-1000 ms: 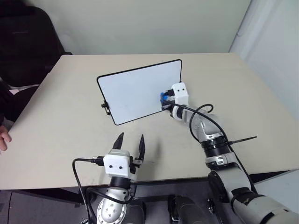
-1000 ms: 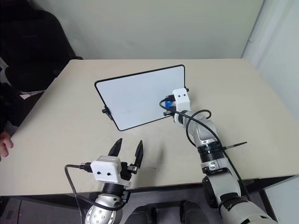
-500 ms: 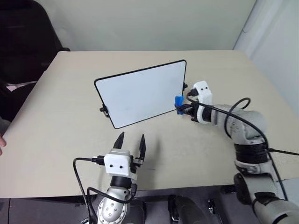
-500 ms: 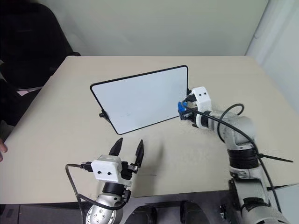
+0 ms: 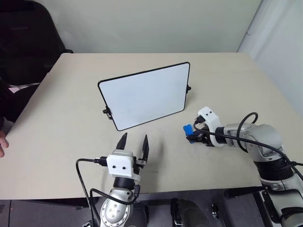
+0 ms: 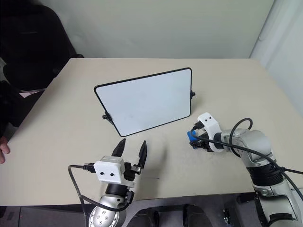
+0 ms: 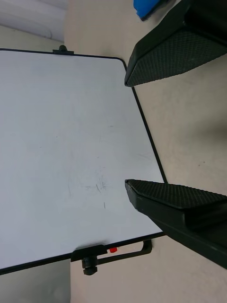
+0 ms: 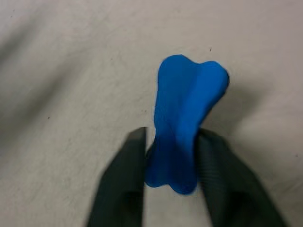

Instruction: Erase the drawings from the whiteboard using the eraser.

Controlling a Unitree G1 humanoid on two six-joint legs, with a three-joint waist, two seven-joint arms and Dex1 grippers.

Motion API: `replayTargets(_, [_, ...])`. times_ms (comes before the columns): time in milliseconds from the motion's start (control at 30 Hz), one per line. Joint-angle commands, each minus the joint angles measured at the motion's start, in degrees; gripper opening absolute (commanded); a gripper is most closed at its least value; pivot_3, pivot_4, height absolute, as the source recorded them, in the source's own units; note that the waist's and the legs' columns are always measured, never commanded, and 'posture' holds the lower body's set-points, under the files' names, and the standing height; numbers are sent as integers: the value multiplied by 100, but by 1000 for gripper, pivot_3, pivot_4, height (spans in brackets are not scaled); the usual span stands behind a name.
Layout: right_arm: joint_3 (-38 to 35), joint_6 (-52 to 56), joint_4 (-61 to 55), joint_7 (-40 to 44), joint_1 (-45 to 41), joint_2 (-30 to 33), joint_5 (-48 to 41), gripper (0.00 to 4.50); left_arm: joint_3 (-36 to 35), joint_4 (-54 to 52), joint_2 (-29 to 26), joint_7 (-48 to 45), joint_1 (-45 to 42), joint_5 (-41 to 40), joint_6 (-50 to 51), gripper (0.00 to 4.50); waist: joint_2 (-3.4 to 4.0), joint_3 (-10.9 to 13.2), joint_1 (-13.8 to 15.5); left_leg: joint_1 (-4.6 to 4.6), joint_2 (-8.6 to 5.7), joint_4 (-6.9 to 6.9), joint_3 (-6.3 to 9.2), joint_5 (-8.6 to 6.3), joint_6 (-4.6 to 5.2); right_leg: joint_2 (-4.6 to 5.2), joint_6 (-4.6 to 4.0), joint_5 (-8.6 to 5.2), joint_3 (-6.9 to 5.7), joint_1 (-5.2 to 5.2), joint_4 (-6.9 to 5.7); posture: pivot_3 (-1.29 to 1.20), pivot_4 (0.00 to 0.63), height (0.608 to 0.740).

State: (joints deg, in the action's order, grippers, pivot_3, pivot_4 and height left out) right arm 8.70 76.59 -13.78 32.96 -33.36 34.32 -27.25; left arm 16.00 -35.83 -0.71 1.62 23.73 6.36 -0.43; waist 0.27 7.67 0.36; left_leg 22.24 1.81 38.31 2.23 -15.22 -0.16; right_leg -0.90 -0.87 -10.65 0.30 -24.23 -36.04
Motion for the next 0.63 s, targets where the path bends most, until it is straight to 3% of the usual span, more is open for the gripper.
replayTargets(33, [-46,-117,-116,61,-14,113,-6,2923,65,-53,55,15,-48,3,-104,3423,0,0,-1,-3,0,0,0,0,0,0,0,2,0,3,0,0,150,740])
replayTargets(167, [-142,-808,-352,70,156,217,142,4356,45,-7,48,-2,-108,-2,-103,3423,-1,1,0,-28,-1,0,1,6,3,-2,-4,11,0,30,-1,0,150,740])
replayTargets(333, [-837,-3045,-504,150,565,1,334,4356,53,21,49,-13,-151,-7,-96,3423,-1,1,1,-32,-1,2,3,8,4,-4,-5,11,1,37,-2,0,150,740])
replayTargets(633, [-1671,-4170,-848,572,1106,-929,-741,4356,46,74,45,-34,-184,-40,-129,3423,-1,1,0,-29,-2,0,3,6,6,-8,1,0,2,36,3,0,150,740])
